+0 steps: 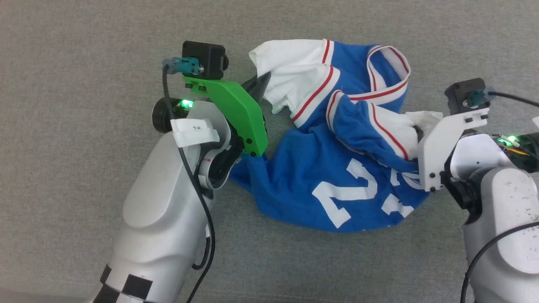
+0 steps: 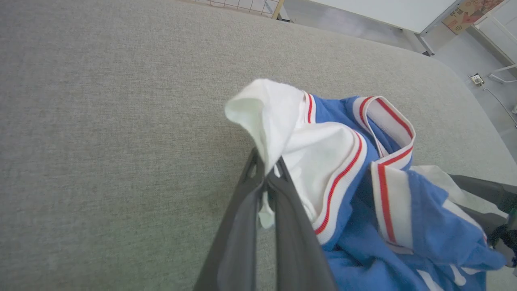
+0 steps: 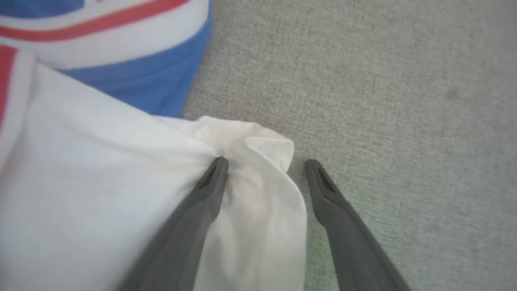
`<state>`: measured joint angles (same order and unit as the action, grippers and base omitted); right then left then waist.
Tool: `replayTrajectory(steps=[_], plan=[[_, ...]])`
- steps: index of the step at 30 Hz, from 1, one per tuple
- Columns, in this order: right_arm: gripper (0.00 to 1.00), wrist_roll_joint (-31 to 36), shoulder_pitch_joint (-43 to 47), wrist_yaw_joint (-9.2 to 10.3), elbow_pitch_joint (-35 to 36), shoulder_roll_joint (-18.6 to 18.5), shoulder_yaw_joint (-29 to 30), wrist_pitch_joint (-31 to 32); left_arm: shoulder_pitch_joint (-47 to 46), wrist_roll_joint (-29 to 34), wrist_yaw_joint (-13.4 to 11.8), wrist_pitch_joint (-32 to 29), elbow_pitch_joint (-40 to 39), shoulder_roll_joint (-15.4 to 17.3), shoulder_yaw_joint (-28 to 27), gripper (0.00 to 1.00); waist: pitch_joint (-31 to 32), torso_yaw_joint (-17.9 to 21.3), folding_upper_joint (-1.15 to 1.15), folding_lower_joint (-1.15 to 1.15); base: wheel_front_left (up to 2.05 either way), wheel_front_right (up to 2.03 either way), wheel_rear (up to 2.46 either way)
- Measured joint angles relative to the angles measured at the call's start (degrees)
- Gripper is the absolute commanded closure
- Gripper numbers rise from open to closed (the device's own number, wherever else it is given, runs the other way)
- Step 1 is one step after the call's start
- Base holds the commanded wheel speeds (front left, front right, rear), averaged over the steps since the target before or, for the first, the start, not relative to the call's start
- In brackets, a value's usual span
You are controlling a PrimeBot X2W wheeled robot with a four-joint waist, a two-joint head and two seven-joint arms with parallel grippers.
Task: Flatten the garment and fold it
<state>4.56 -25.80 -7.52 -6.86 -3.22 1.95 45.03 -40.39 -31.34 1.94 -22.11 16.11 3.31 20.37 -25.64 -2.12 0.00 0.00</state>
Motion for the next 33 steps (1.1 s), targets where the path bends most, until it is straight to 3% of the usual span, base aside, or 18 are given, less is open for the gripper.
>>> replayTrajectory(steps=[1,2,10,18,25,33], plan=[[0.74,-0.58,-0.18,0.04,-0.01,-0.33,-0.26,0.43,0.04,0.0,0.0,0.01,-0.01,0.0,0.15,1.0,-0.18,-0.2,0.0,0.0,0.0,0.0,0.0],[1.0,-1.15,-0.25,0.12,0.02,-0.55,-0.36,0.41,0.1,-0.01,0.01,0.02,-0.01,-0.01,0.26,1.0,-0.29,-0.37,0.0,0.0,0.0,0.0,0.0],[1.0,-7.86,-0.54,0.3,0.26,-0.69,-0.45,-3.7,0.77,-3.3,0.92,4.01,0.52,0.0,-1.87,1.0,1.98,-0.22,0.0,0.0,0.0,0.0,0.0],[1.0,-19.27,-5.86,0.23,5.63,-0.97,6.94,-6.22,-0.59,-8.7,0.71,6.08,1.15,0.92,-8.71,1.0,8.79,1.22,0.0,0.0,0.0,0.0,0.0],[1.0,-28.37,-13.11,0.23,9.15,-2.46,13.41,-5.33,-7.01,-7.99,-0.99,4.45,-1.25,6.25,-11.04,1.0,15.62,2.4,0.0,0.0,0.0,0.0,0.0],[1.0,-29.08,-20.06,0.23,10.35,-7.17,16.92,-5.01,-14.05,-5.42,-2.46,2.59,-3.71,10.73,-12.35,1.0,21.37,3.15,0.0,0.0,0.0,0.0,0.0]])
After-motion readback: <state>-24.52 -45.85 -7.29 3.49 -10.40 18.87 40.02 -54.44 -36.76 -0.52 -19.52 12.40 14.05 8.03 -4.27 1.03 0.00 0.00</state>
